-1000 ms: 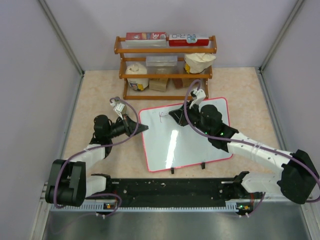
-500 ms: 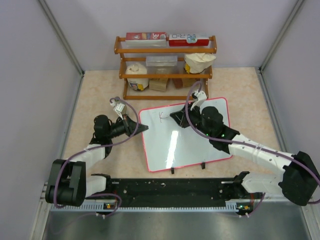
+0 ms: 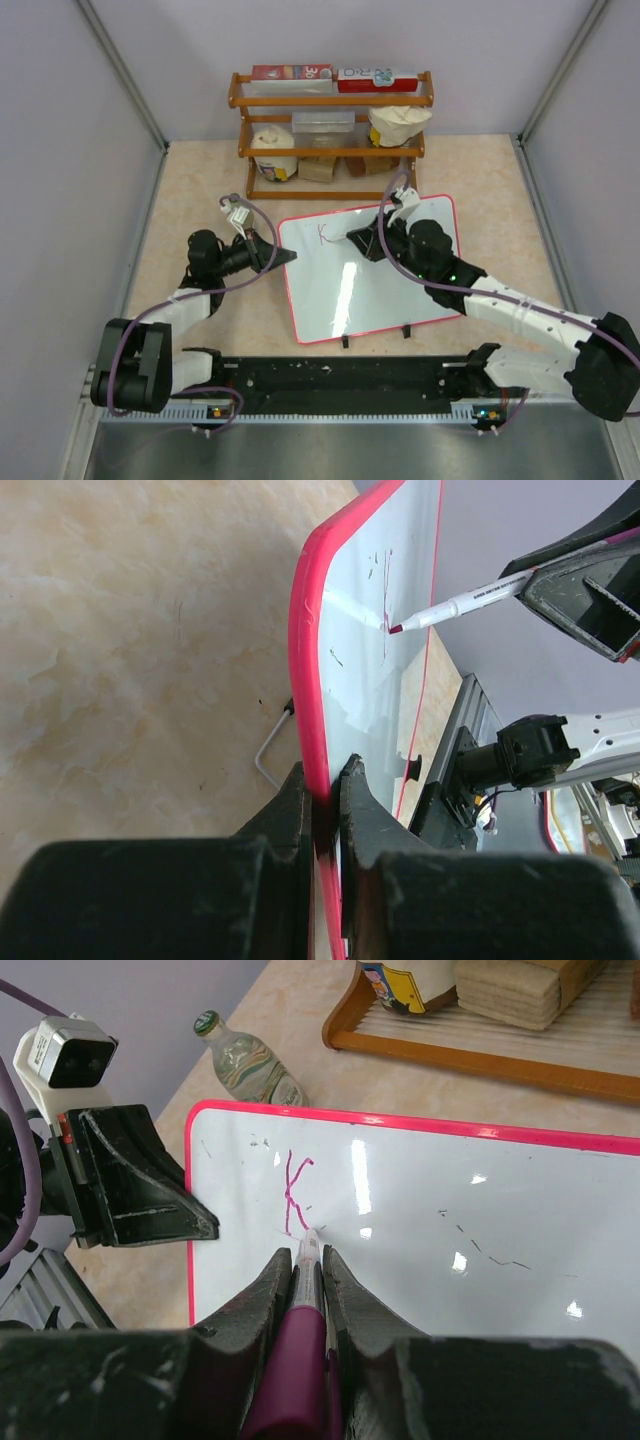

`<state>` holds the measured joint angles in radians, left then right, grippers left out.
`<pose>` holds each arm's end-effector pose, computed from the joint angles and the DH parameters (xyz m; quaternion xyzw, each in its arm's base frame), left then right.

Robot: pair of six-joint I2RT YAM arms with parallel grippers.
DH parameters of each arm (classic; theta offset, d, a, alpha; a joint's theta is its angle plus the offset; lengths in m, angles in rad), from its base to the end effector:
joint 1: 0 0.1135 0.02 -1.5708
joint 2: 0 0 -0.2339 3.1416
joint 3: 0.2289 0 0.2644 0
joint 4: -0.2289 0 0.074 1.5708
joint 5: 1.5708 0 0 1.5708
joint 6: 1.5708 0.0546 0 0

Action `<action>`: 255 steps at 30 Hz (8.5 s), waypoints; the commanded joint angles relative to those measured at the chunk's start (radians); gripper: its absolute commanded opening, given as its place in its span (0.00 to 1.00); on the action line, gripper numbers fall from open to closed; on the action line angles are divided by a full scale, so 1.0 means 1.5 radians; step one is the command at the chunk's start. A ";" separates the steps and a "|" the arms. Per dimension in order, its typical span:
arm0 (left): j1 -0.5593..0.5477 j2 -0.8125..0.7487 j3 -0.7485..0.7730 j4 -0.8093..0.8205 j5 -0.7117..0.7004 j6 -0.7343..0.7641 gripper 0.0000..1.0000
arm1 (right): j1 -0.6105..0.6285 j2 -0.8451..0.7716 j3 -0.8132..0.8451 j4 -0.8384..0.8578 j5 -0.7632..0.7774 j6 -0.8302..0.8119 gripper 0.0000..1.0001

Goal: Write a sentence on the whiteboard

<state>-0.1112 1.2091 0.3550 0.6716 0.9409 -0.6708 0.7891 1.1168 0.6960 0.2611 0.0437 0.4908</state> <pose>0.2495 -0.0723 0.1583 0.0895 0.7385 -0.5394 0.3944 0.2158 0.2140 0.2528 -0.0991 0.7547 0.3738 0.5299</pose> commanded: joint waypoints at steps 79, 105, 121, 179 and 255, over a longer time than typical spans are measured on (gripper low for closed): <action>-0.006 0.012 -0.016 -0.026 -0.082 0.151 0.00 | -0.028 -0.069 0.000 -0.004 -0.027 -0.012 0.00; -0.006 0.016 -0.015 -0.022 -0.081 0.149 0.00 | -0.038 0.003 0.068 0.022 0.002 -0.008 0.00; -0.006 0.019 -0.014 -0.022 -0.081 0.149 0.00 | -0.038 -0.008 0.017 0.023 0.016 0.000 0.00; -0.006 0.018 -0.014 -0.025 -0.082 0.152 0.00 | -0.047 -0.064 -0.074 0.008 0.001 0.012 0.00; -0.006 0.020 -0.014 -0.022 -0.081 0.151 0.00 | -0.069 -0.113 -0.075 0.043 -0.026 0.029 0.00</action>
<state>-0.1120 1.2186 0.3550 0.6666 0.9421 -0.6559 0.7017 0.9894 0.5869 0.2813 0.0242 0.5186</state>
